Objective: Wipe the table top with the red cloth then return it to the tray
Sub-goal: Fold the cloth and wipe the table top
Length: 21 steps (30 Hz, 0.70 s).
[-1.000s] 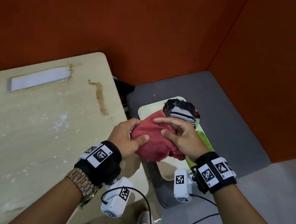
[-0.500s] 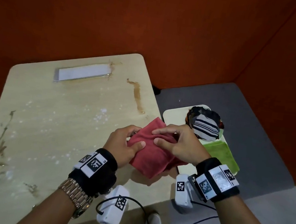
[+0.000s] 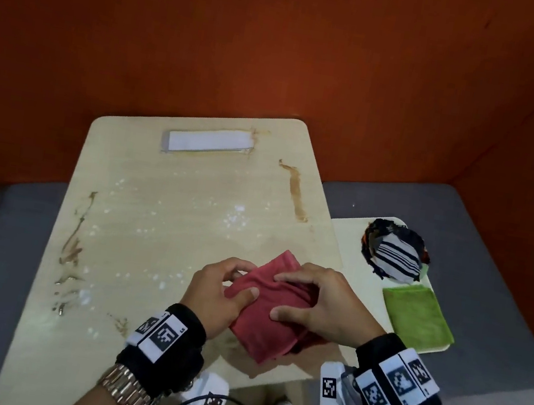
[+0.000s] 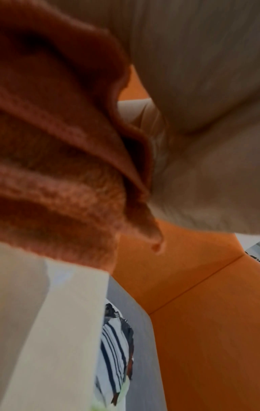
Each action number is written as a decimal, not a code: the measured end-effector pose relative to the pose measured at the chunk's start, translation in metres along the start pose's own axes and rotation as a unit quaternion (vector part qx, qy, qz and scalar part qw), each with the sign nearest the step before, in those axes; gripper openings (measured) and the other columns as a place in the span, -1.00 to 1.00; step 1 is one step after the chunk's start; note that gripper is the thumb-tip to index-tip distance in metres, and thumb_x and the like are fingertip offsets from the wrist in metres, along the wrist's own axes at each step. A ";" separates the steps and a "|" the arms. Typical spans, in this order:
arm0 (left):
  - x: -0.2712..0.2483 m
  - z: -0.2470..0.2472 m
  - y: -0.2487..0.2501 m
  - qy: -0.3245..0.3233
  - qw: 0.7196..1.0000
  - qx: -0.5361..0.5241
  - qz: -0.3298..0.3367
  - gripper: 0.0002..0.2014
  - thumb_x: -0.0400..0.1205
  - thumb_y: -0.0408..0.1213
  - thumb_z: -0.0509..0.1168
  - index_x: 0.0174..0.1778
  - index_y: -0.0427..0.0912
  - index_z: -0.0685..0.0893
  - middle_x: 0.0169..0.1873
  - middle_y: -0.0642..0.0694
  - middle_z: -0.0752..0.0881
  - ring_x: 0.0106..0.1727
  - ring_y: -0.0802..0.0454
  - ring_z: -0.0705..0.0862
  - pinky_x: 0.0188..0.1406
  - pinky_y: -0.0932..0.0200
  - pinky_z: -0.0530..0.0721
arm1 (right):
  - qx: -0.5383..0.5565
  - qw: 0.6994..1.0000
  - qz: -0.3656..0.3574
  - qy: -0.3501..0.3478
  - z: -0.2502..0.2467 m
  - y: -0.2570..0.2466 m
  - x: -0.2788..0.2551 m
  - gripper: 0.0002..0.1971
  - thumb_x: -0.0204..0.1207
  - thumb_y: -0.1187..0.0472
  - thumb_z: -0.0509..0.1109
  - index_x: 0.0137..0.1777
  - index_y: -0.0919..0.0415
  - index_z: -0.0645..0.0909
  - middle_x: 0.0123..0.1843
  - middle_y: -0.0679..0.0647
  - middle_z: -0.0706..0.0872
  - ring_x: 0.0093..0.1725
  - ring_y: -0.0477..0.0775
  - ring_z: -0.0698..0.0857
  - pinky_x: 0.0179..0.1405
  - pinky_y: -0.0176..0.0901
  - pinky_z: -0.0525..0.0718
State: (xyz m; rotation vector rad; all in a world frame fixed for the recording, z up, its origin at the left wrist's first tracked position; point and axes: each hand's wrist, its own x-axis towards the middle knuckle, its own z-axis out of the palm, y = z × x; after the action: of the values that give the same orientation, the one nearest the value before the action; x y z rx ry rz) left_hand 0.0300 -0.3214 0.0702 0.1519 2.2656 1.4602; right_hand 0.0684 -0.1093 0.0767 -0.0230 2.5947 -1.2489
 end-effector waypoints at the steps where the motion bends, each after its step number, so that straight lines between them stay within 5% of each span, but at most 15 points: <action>1: -0.003 -0.002 -0.003 0.002 1.000 -0.003 -0.006 -0.74 0.49 -0.31 0.49 -0.02 0.15 0.72 -0.15 0.01 0.77 -0.09 0.10 0.77 -0.09 0.00 0.81 | -0.003 1.000 0.001 -0.001 0.005 0.000 -0.001 -0.43 0.17 -0.20 0.69 0.22 -0.14 0.73 0.06 -0.27 0.67 0.11 -0.31 0.64 0.15 -0.30 0.66; 5: -0.011 -0.006 -0.017 0.013 1.000 -0.016 -0.014 -0.66 0.45 -0.38 0.51 0.03 0.13 0.71 -0.12 -0.01 0.77 -0.12 0.10 0.79 -0.06 0.06 0.81 | -0.033 0.999 0.013 0.000 0.025 0.004 0.000 -0.41 0.25 -0.13 0.66 0.31 -0.13 0.67 0.10 -0.24 0.64 0.16 -0.19 0.62 0.24 -0.09 0.67; 9: -0.014 -0.008 -0.024 0.033 0.999 -0.012 -0.001 -0.60 0.46 -0.42 0.49 0.13 0.09 0.70 -0.08 0.06 0.76 -0.16 0.28 0.76 -0.18 0.41 0.72 | -0.069 0.997 0.030 0.019 0.041 0.006 0.002 -0.40 0.34 -0.11 0.61 0.40 -0.10 0.60 0.14 -0.23 0.58 0.20 -0.13 0.59 0.27 -0.08 0.67; 13: -0.015 -0.007 -0.028 0.058 0.998 -0.010 0.001 -0.72 0.53 -0.40 0.43 0.10 0.00 0.75 -0.03 0.13 0.78 -0.10 0.31 0.75 -0.08 0.44 0.70 | -0.115 0.992 0.013 0.051 0.055 -0.010 -0.002 -0.29 0.31 -0.32 0.51 0.45 -0.10 0.52 0.22 -0.19 0.54 0.20 -0.11 0.57 0.22 -0.11 0.66; 16: -0.012 -0.004 -0.027 0.057 0.997 -0.053 -0.015 -0.77 0.61 -0.40 0.35 0.12 -0.06 0.76 0.01 0.04 0.80 -0.03 0.15 0.78 -0.03 0.33 0.74 | -0.175 0.983 0.016 0.052 0.069 -0.025 -0.003 -0.14 0.16 -0.50 0.44 0.46 -0.16 0.45 0.22 -0.19 0.51 0.16 -0.12 0.53 0.14 -0.19 0.59; 21: -0.007 -0.002 -0.018 0.019 0.994 -0.104 -0.015 -0.76 0.65 -0.41 0.28 0.17 -0.08 0.71 0.02 -0.05 0.78 -0.07 0.10 0.81 -0.05 0.17 0.80 | -0.232 0.969 0.027 0.081 0.083 -0.033 0.006 -0.57 0.44 0.03 0.37 0.34 -0.08 0.56 0.09 -0.08 0.59 0.01 0.02 0.63 -0.21 -0.17 0.37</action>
State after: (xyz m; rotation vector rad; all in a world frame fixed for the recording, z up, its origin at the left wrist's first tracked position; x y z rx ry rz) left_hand 0.0375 -0.3330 0.0571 0.0264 2.1193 1.6837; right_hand 0.0791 -0.1939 0.0513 0.0635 2.9477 -0.6227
